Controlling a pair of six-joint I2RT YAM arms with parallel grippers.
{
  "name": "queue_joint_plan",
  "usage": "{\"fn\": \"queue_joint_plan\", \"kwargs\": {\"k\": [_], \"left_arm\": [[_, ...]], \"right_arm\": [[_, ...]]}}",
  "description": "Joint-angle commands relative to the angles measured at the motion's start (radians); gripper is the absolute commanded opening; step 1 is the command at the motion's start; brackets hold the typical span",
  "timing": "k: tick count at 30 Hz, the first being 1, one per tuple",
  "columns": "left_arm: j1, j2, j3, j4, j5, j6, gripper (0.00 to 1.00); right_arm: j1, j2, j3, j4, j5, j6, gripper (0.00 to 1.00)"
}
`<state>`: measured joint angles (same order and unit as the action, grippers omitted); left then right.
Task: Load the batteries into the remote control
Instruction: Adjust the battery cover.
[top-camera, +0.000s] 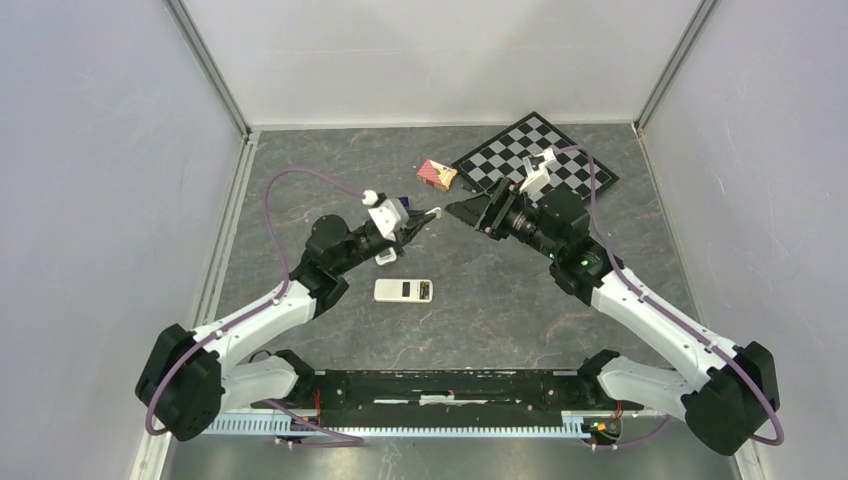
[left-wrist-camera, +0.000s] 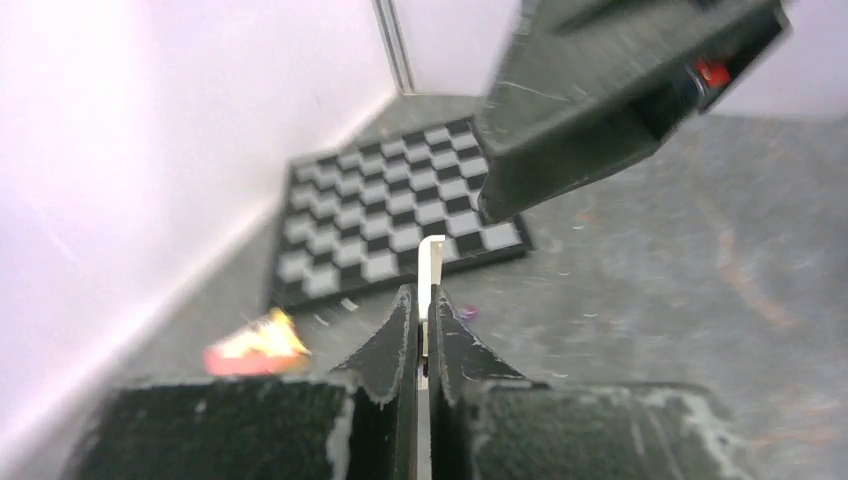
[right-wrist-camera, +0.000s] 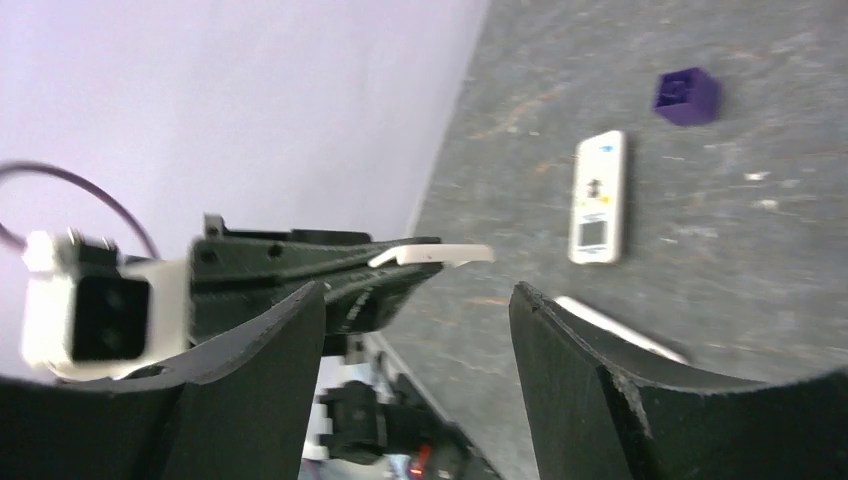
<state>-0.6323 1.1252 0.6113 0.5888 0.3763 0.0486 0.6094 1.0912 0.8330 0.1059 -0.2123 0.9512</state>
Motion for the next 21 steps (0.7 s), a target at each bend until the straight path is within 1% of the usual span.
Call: {"fn": "queue_joint_plan", "kwargs": {"k": [1, 4, 7, 9, 11, 13, 15, 17, 21], "left_arm": [[-0.018, 0.042, 0.041, 0.190, 0.161, 0.595, 0.02], [-0.037, 0.071, 0.080, 0.181, 0.185, 0.803, 0.02], [-0.053, 0.093, 0.119, 0.163, 0.195, 0.953, 0.02], [-0.061, 0.089, 0.139, 0.124, 0.200, 1.032, 0.02], [-0.069, 0.075, 0.156, 0.038, 0.200, 1.128, 0.02], [-0.073, 0.060, 0.167, -0.010, 0.202, 1.169, 0.03], [-0.089, 0.042, 0.175, -0.080, 0.204, 1.222, 0.05], [-0.112, 0.036, 0.171, -0.079, 0.185, 1.263, 0.05], [-0.127, 0.033, 0.165, -0.074, 0.156, 1.284, 0.05]], "right_arm": [[0.000, -0.014, -0.033, 0.242, -0.046, 0.312, 0.72], [0.001, 0.015, 0.000, 0.282, -0.066, 0.373, 0.73], [0.001, 0.015, 0.017, 0.277, -0.039, 0.411, 0.72], [0.001, 0.007, 0.021, 0.261, -0.018, 0.426, 0.70], [0.001, 0.000, 0.034, 0.216, -0.004, 0.422, 0.63], [0.001, -0.003, 0.053, 0.144, 0.024, 0.400, 0.51], [0.000, -0.003, 0.070, 0.091, 0.051, 0.379, 0.44], [-0.002, -0.004, 0.069, 0.073, 0.055, 0.377, 0.38], [-0.010, -0.016, 0.050, 0.072, 0.062, 0.394, 0.34]]}}
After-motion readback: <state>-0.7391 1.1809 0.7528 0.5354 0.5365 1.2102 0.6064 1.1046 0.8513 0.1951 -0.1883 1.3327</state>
